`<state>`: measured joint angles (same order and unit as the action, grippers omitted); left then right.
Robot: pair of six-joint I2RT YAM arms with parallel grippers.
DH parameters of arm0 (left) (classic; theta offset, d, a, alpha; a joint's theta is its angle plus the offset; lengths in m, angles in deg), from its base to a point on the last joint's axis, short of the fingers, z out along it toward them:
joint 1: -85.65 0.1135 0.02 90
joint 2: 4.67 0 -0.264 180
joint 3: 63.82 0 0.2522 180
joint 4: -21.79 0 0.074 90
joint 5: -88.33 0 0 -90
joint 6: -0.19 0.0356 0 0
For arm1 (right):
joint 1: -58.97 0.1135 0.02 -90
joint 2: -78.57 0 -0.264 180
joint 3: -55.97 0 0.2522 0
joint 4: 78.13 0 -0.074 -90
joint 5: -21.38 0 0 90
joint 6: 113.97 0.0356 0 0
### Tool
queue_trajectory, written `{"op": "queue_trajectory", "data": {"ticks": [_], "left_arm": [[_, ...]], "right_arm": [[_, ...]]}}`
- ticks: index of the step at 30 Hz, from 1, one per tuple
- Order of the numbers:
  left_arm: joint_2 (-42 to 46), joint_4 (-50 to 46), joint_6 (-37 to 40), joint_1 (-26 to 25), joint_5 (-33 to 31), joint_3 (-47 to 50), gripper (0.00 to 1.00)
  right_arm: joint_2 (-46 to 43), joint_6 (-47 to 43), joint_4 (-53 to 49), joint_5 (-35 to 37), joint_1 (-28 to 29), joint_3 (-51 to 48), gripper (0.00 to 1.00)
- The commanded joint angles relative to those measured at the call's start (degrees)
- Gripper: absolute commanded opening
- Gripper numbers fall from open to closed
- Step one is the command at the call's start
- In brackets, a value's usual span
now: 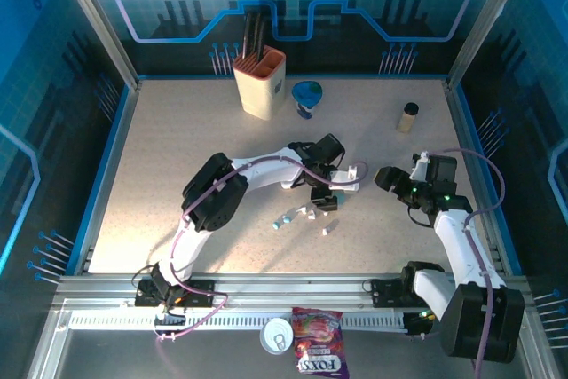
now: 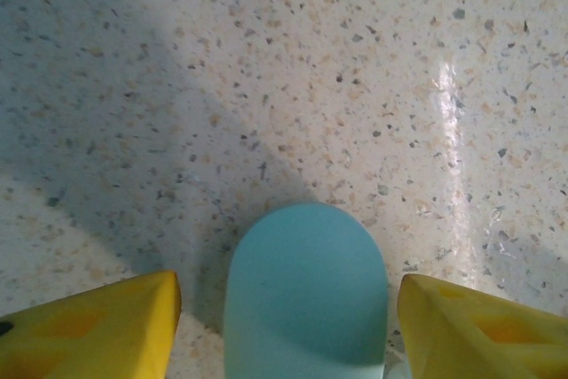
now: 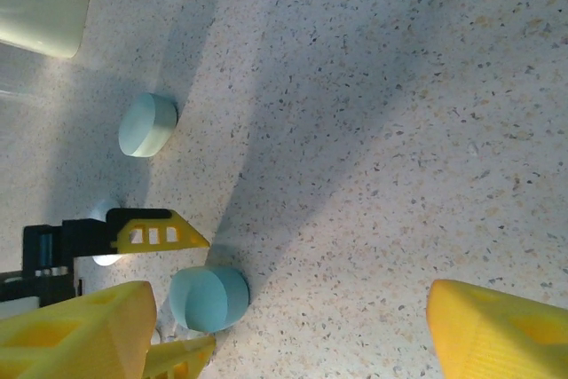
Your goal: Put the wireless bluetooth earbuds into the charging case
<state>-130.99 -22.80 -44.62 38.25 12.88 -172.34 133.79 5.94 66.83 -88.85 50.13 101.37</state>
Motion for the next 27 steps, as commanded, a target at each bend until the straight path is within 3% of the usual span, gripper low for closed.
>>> {"op": "queue_trajectory", "data": {"ticks": [1,10,18,27], "left_arm": [[-1.3,-2.7,0.6,-0.6,0.1,-1.5,0.66],[-1.1,-2.8,0.1,-0.6,0.7,-1.3,0.45],[4.7,3.0,-1.2,-0.6,0.2,4.8,0.43],[18.2,19.1,-7.0,-0.4,1.0,18.7,0.43]], "right_arm": [[0.5,-1.5,1.2,-1.9,-1.3,-0.2,0.81],[1.4,-1.2,1.9,-3.5,-1.8,0.0,0.81],[0.9,-0.6,0.5,-7.1,-1.8,1.4,0.81],[3.5,0.1,-0.4,-17.9,-0.8,3.8,0.80]]}}
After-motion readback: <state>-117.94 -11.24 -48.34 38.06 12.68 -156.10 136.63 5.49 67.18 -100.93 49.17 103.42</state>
